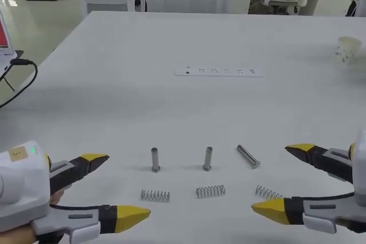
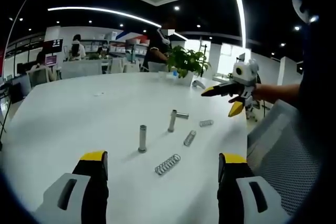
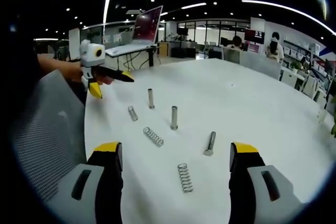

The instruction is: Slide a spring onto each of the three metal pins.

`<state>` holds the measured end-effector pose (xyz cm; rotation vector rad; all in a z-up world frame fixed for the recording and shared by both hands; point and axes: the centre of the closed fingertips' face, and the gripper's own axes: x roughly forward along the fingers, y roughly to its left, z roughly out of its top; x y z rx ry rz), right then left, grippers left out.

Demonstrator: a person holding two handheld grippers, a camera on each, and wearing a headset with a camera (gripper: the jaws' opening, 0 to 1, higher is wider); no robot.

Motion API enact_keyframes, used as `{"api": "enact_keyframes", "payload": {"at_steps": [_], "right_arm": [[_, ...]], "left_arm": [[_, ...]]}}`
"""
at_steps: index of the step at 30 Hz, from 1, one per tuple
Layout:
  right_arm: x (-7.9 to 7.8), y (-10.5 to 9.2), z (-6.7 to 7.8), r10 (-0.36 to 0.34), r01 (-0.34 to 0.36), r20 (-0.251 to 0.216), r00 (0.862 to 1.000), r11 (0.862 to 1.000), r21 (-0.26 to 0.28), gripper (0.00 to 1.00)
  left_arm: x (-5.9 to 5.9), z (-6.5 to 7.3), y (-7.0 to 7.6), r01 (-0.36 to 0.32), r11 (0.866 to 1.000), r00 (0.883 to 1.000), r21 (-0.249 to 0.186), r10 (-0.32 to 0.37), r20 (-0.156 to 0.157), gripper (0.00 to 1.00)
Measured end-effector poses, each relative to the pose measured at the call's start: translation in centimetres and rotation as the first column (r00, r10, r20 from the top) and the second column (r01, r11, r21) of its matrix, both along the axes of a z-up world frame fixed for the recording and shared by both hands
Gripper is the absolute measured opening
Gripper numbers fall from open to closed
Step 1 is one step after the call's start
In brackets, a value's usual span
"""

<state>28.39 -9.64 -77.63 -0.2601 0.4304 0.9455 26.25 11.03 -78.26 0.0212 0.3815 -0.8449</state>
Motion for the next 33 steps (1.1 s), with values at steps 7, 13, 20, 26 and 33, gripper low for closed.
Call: {"api": "enact_keyframes", "payload": {"at_steps": [7,13,20,26,33], "right_arm": [[0.8,0.5,0.4,0.006,-0.006,0.008,1.0,1.0,-0.011,0.84],[1.8,0.8,0.9,0.01,-0.009,0.02,1.0,1.0,-0.016,0.83],[2.8,1.1,1.0,0.019,-0.018,0.027,0.999,0.999,-0.032,0.83],[3.7,1.2,1.0,0.019,-0.018,0.025,1.0,0.999,-0.043,0.82],[4.5,1.5,0.6,0.021,-0.02,0.019,1.0,0.998,-0.059,0.8]], "left_arm": [[0.0,0.0,0.0,-0.003,1.0,1.0,-0.001,0.003,0.0,0.83],[0.0,0.0,0.0,-0.003,1.0,1.0,-0.001,0.003,0.001,0.83],[0.1,0.1,0.1,-0.005,1.0,1.0,-0.001,0.005,0.003,0.83],[0.0,0.2,0.1,-0.007,1.0,1.0,-0.001,0.007,0.003,0.83],[0.0,0.2,0.2,-0.01,1.0,1.0,-0.003,0.01,0.004,0.83]]}}
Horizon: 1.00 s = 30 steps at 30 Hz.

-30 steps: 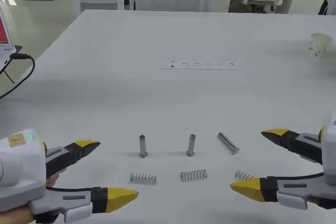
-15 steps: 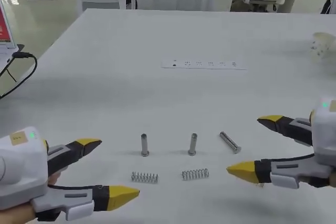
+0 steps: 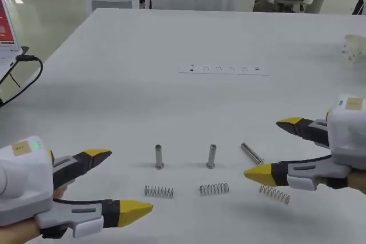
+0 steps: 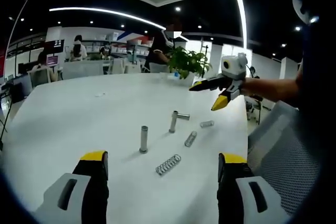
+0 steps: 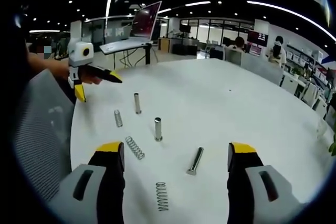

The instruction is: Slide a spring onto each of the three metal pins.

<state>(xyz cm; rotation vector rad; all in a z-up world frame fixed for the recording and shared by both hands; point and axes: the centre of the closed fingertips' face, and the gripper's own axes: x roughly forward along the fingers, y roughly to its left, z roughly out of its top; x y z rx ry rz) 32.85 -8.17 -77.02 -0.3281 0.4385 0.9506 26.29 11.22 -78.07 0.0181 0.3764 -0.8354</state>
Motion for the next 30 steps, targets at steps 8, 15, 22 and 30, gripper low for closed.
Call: {"api": "enact_keyframes", "payload": {"at_steps": [8,15,22,30], "right_arm": [[0.7,0.0,-0.5,-0.007,0.007,-0.01,1.0,1.0,-0.018,0.78],[1.3,0.0,-0.8,-0.013,0.013,-0.019,1.0,0.999,-0.03,0.76],[2.0,0.3,-1.2,-0.023,0.021,-0.03,0.999,0.998,-0.05,0.73],[2.8,0.3,-2.2,-0.042,0.038,-0.054,0.998,0.996,-0.077,0.7]], "left_arm": [[0.0,0.0,0.1,-0.003,1.0,1.0,-0.001,0.003,0.001,0.83],[0.0,0.0,0.0,-0.001,1.0,1.0,0.0,0.001,0.0,0.83],[0.0,0.0,0.1,0.0,1.0,1.0,0.0,0.0,0.0,0.83],[0.0,0.0,0.0,0.002,1.0,1.0,-0.001,-0.002,0.0,0.83]]}}
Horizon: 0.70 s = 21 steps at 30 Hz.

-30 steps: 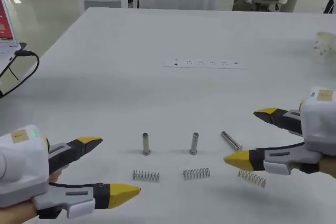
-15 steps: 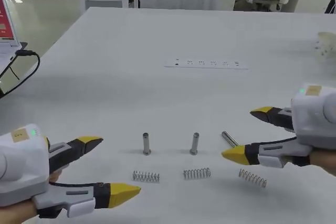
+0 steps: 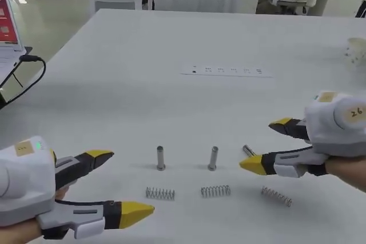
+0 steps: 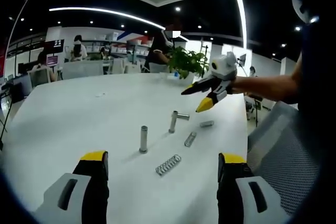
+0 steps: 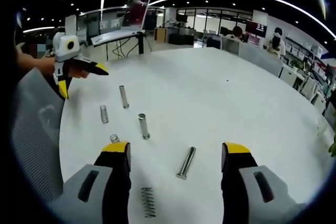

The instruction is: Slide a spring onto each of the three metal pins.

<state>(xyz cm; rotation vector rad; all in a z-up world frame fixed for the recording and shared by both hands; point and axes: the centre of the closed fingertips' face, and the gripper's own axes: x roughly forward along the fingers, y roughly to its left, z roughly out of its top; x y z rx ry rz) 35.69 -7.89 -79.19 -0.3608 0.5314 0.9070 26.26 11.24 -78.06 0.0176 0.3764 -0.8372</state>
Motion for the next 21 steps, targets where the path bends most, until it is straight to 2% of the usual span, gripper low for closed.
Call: {"api": "enact_keyframes", "payload": {"at_steps": [11,17,21], "right_arm": [[1.3,-0.4,-1.4,-0.048,0.046,-0.045,0.998,0.998,-0.037,0.62],[1.9,-0.4,-2.0,-0.061,0.057,-0.052,0.997,0.995,-0.076,0.58],[2.2,-0.3,-2.2,-0.07,0.066,-0.059,0.996,0.994,-0.082,0.55]], "left_arm": [[0.0,0.0,0.1,0.0,1.0,1.0,0.001,0.0,0.0,0.82],[0.0,0.0,0.0,-0.001,1.0,1.0,0.001,0.001,0.0,0.82],[0.0,0.0,0.1,-0.004,1.0,1.0,-0.001,0.004,0.0,0.82]]}}
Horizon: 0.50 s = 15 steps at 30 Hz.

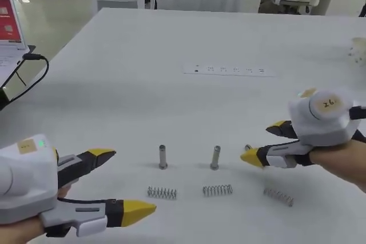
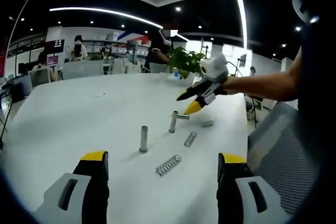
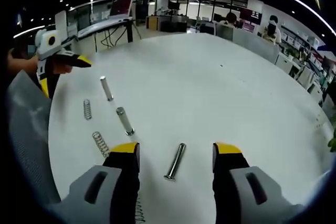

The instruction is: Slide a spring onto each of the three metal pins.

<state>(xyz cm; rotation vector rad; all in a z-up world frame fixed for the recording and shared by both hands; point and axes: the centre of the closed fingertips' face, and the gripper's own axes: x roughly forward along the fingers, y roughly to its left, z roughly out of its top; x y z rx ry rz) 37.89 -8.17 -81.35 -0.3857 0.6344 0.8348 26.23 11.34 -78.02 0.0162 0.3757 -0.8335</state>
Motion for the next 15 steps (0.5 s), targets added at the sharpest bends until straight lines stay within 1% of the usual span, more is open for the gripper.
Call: {"api": "enact_keyframes", "payload": {"at_steps": [3,8,12,15], "right_arm": [[0.1,0.1,-0.2,-0.009,0.009,-0.008,1.0,1.0,-0.014,0.52],[0.4,0.3,-0.6,-0.02,0.019,-0.02,1.0,1.0,-0.019,0.49],[0.7,0.3,-1.1,-0.03,0.029,-0.029,0.999,0.999,-0.035,0.44],[0.8,0.2,-1.2,-0.042,0.041,-0.035,0.999,0.998,-0.038,0.41]], "left_arm": [[0.0,0.0,0.0,-0.002,1.0,1.0,0.0,0.002,-0.001,0.82],[0.0,0.0,0.1,-0.004,1.0,1.0,-0.001,0.004,-0.001,0.82],[0.0,0.0,0.1,-0.006,1.0,1.0,-0.001,0.006,-0.001,0.82],[0.0,0.0,0.1,-0.007,1.0,1.0,-0.001,0.007,-0.001,0.82]]}}
